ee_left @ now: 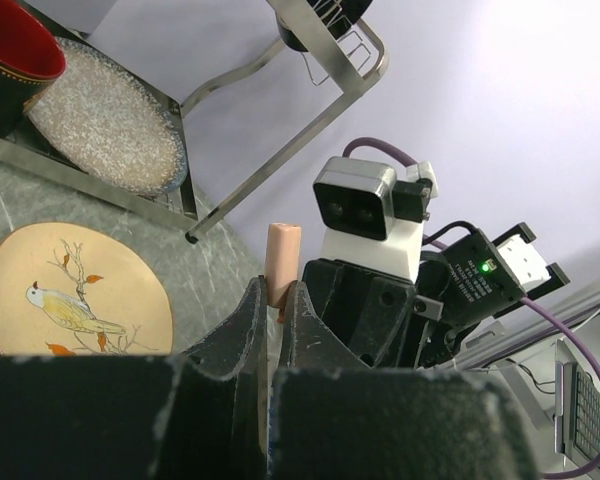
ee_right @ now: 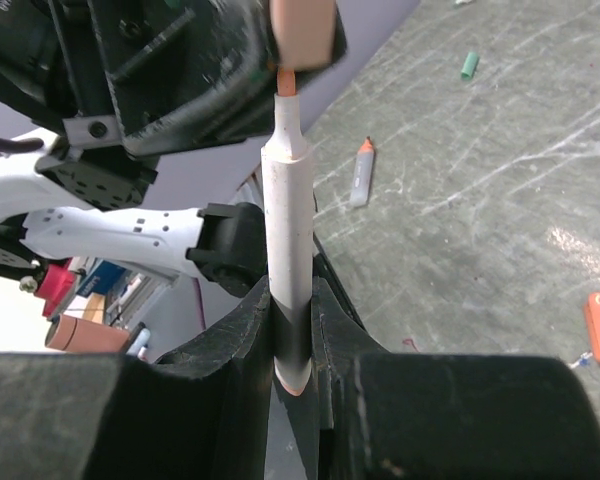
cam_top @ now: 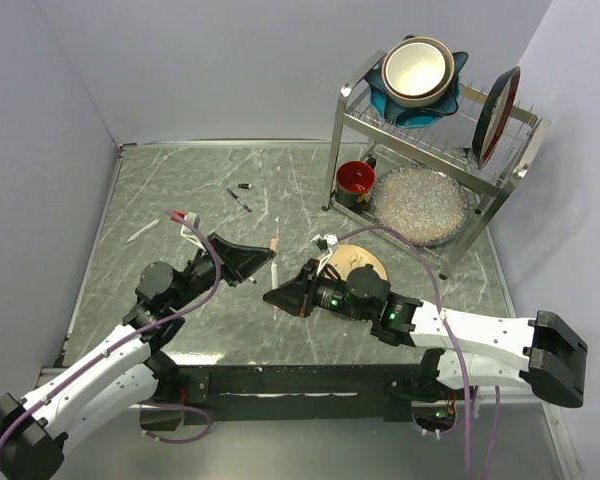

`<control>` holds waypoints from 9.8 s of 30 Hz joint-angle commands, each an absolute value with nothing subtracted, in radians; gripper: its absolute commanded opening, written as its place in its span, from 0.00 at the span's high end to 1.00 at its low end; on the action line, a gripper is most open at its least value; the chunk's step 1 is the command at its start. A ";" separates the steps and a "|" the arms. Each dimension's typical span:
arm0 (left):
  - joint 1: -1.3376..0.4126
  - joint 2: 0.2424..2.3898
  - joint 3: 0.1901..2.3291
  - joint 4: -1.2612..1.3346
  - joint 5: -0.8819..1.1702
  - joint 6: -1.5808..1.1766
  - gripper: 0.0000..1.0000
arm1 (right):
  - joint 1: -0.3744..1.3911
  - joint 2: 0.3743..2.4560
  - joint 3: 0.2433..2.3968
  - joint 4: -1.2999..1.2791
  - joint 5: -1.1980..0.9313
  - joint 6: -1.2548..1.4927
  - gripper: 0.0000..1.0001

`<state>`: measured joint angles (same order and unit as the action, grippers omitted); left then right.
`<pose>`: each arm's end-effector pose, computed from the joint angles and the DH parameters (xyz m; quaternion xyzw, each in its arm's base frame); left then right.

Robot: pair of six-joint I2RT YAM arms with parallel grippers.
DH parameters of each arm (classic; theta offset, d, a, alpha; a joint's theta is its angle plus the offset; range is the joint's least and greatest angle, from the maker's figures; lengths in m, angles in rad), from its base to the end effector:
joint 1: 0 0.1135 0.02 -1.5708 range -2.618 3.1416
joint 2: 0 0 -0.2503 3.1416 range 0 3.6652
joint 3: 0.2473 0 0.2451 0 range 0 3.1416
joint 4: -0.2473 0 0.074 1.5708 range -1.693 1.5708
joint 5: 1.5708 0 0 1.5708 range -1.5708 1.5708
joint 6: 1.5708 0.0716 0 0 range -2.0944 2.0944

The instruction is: Insert the pens into the pen caps

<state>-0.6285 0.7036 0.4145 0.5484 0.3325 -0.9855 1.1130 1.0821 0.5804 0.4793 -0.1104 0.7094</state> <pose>0.1569 -0.1429 0.3015 0.0223 0.6151 -0.6343 0.4678 0.1188 0.2590 0.2696 -0.1809 0.6917 0.5758 0.3966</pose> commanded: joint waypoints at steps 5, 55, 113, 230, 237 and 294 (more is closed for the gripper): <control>-0.646 0.666 0.405 0.538 0.328 -0.976 0.99 | 1.115 1.077 0.653 0.508 -0.083 0.700 1.00; -0.670 0.836 0.805 0.132 0.370 -0.644 0.62 | 1.115 0.993 0.615 0.468 -0.084 0.558 1.00; -0.753 0.919 0.723 0.046 0.378 -0.758 0.99 | 0.857 1.103 0.976 0.491 -0.242 0.396 0.98; -0.459 1.690 0.913 -0.353 -0.149 -1.049 0.98 | 0.859 0.638 0.620 0.018 -0.115 0.517 0.07; -0.479 1.591 0.851 -0.247 -0.072 -0.974 0.99 | 0.861 0.707 0.606 0.052 -0.121 0.560 0.00; -0.658 0.917 0.773 0.003 0.137 -0.675 0.17 | 0.859 0.964 0.558 0.413 -0.281 0.761 1.00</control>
<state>-0.6567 0.8921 0.6247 0.1516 0.3122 -0.8360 0.8555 1.0561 0.5659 0.4335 -0.3672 0.7929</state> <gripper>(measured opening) 0.779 0.083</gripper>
